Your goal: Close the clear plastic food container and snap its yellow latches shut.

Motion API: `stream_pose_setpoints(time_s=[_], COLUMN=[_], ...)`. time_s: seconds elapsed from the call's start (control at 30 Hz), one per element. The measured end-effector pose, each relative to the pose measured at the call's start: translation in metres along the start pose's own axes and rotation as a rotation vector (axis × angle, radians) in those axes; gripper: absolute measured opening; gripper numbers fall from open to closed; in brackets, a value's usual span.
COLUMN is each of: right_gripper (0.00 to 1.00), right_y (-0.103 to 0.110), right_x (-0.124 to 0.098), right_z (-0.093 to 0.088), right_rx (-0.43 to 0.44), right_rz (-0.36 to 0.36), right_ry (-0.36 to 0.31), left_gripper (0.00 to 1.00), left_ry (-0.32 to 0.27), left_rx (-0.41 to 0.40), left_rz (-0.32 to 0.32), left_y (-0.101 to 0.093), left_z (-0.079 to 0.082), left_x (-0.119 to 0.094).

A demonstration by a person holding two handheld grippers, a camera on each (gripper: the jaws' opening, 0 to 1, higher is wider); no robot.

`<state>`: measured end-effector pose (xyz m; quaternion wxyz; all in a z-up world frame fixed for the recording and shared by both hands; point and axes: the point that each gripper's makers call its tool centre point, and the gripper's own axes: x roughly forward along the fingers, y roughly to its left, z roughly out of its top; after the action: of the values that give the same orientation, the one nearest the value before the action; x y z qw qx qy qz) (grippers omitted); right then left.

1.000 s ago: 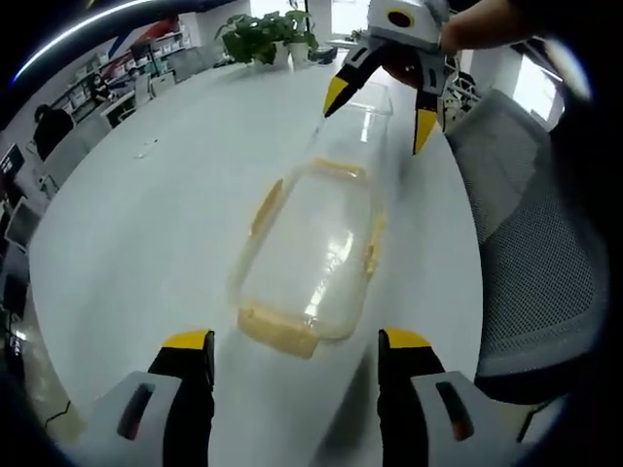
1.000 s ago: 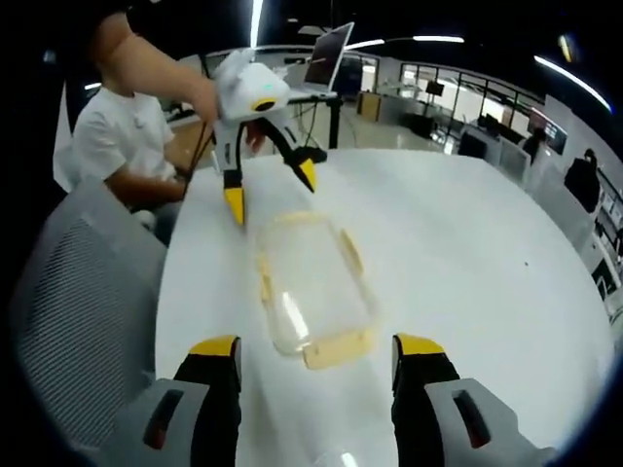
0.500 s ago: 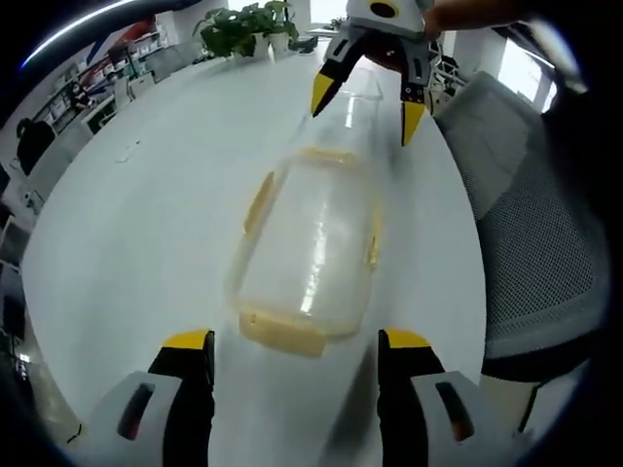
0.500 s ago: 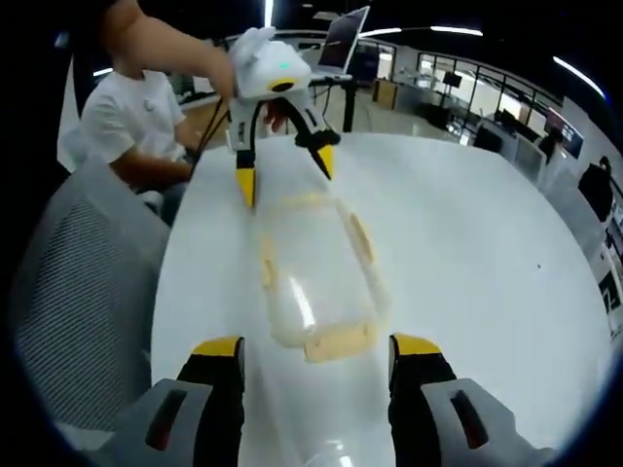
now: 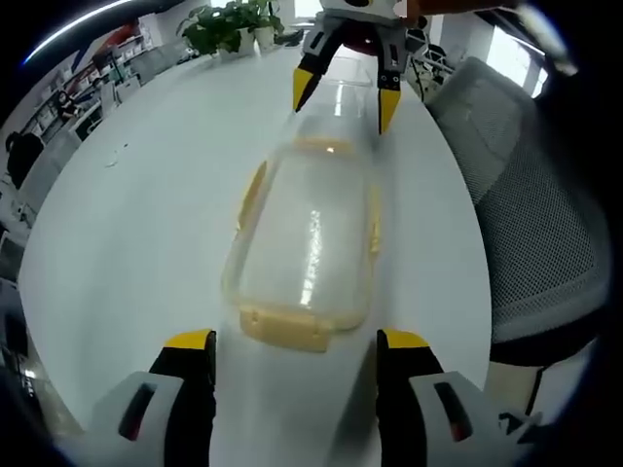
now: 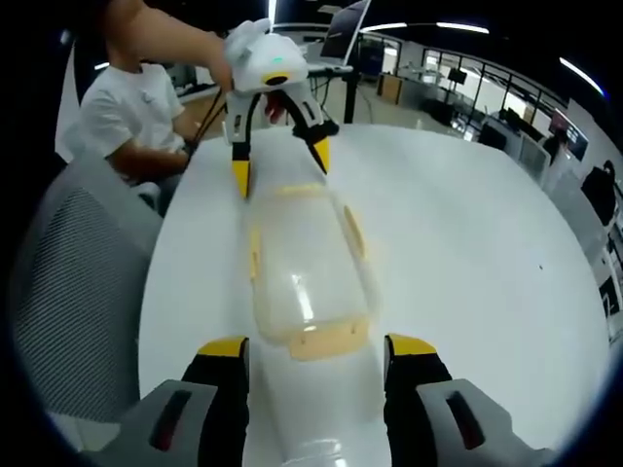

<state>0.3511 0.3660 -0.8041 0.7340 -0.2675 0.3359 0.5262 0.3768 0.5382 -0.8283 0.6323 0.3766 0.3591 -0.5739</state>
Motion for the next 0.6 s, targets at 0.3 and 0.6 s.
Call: stream_pose_setpoints(time_s=[0.3, 0.6], right_gripper=[0.54, 0.49], right_y=[-0.001, -0.002], right_x=[0.010, 0.015], right_z=[-0.002, -0.007], right_rx=[-0.005, -0.024], right_rz=[0.024, 0.050], right_ry=[0.036, 0.065], left_gripper=[0.64, 0.62], left_ry=[0.012, 0.025], left_rx=[0.033, 0.067], left_rz=[-0.017, -0.050], left_y=[0.004, 0.005], left_z=[0.001, 0.002], left_x=[0.002, 0.007])
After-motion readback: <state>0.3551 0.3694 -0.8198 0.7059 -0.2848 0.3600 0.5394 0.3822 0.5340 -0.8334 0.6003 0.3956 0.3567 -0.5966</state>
